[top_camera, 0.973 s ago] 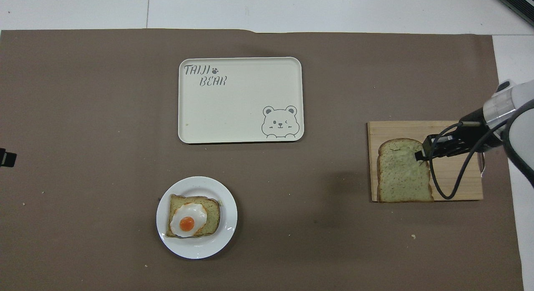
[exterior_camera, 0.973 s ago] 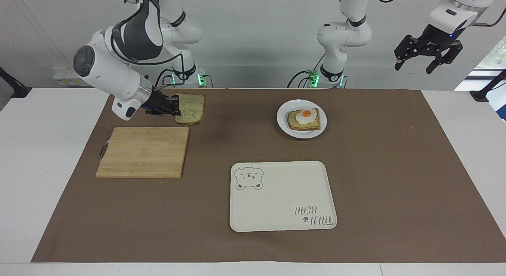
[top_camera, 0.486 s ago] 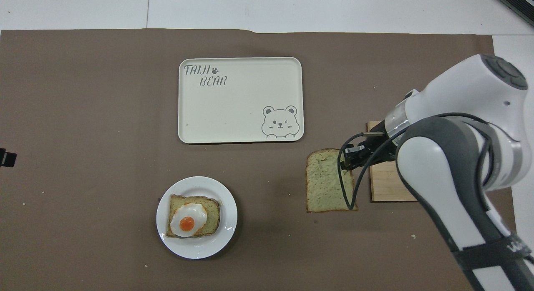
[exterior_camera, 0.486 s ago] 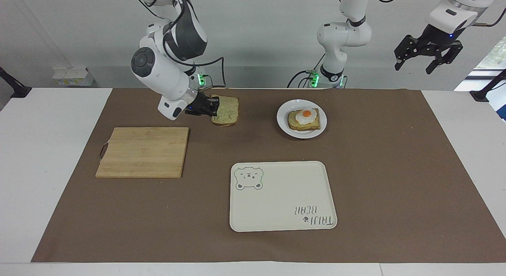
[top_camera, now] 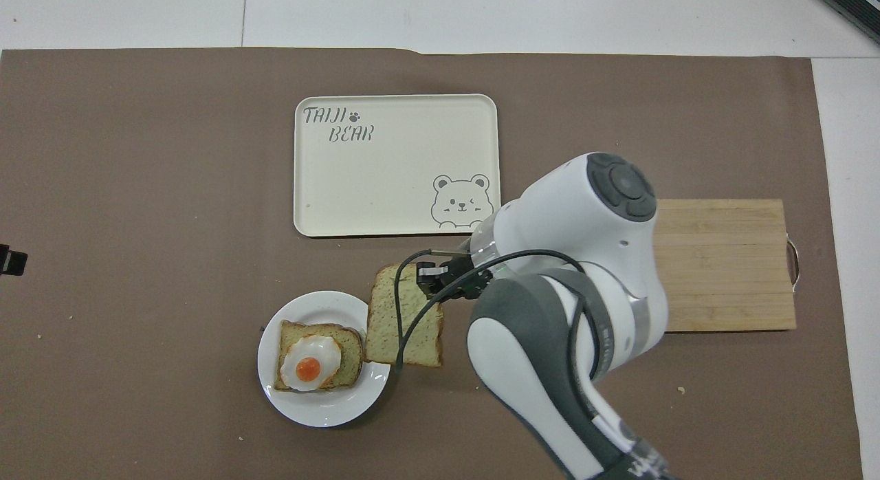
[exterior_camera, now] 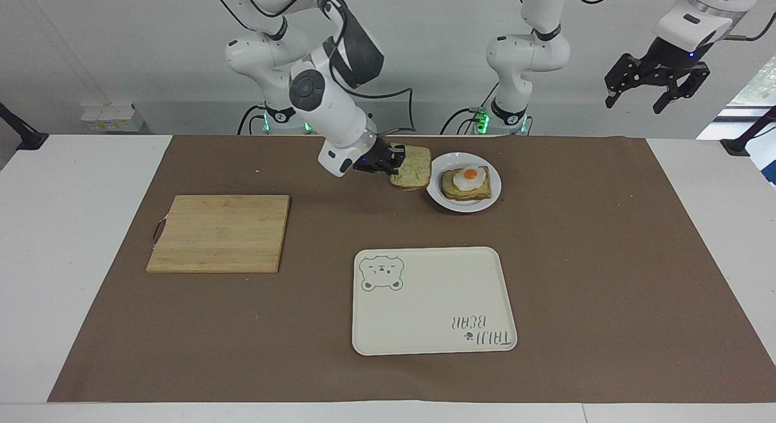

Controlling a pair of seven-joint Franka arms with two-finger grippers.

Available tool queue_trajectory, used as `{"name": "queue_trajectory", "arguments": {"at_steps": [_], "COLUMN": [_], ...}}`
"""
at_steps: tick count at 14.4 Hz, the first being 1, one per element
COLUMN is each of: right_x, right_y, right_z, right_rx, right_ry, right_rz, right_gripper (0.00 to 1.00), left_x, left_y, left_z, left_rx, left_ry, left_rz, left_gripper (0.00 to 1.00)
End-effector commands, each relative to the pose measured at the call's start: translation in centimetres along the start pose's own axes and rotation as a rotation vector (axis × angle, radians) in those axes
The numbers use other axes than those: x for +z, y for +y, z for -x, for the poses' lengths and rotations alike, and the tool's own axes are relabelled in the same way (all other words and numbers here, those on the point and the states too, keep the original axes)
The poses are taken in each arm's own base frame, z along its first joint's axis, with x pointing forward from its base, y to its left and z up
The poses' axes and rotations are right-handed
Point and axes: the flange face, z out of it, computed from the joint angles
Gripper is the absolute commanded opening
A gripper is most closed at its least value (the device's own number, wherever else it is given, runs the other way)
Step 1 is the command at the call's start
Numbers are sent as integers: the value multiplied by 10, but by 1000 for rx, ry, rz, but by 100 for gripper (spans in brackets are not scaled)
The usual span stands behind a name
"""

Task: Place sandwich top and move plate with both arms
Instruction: 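Lower the bread onto the egg toast and open the right gripper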

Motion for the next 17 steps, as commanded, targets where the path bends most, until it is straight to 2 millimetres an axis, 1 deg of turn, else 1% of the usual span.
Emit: {"name": "queue_trajectory", "arguments": {"at_steps": [1,2,3,5,6,7,8,11,13,17], "right_x": [41,60,76,117,135,146,150,154,154,154], "right_y": [-31,-43,-49,-67,-72,-76,-75,-69,-67,-70], "right_z": [8,13,15,29,34,41,44,47,42,38], "right_rx": [35,37,29,-4,-17,-35,-47,-99,-105,-101], "right_ry": [14,13,17,15,17,16,10,7,20,48], "right_rz": [-53,-64,-60,-38,-30,-22,-14,-2,-7,-21], "right_gripper": [0,0,0,0,0,0,0,0,0,0], "left_x": [0,0,0,-1,-1,-1,-1,-1,0,0], "left_y": [-1,-1,-1,-1,-1,-1,-1,-1,-1,-1], "left_z": [6,6,6,6,6,6,6,6,6,6], "left_rx": [-10,-10,-10,-10,-10,-10,-10,-10,-10,-12], "left_ry": [9,9,9,11,11,11,9,11,8,9], "left_rz": [9,9,9,9,9,9,9,9,9,9], "left_gripper": [100,100,100,100,100,100,100,100,100,100]}}
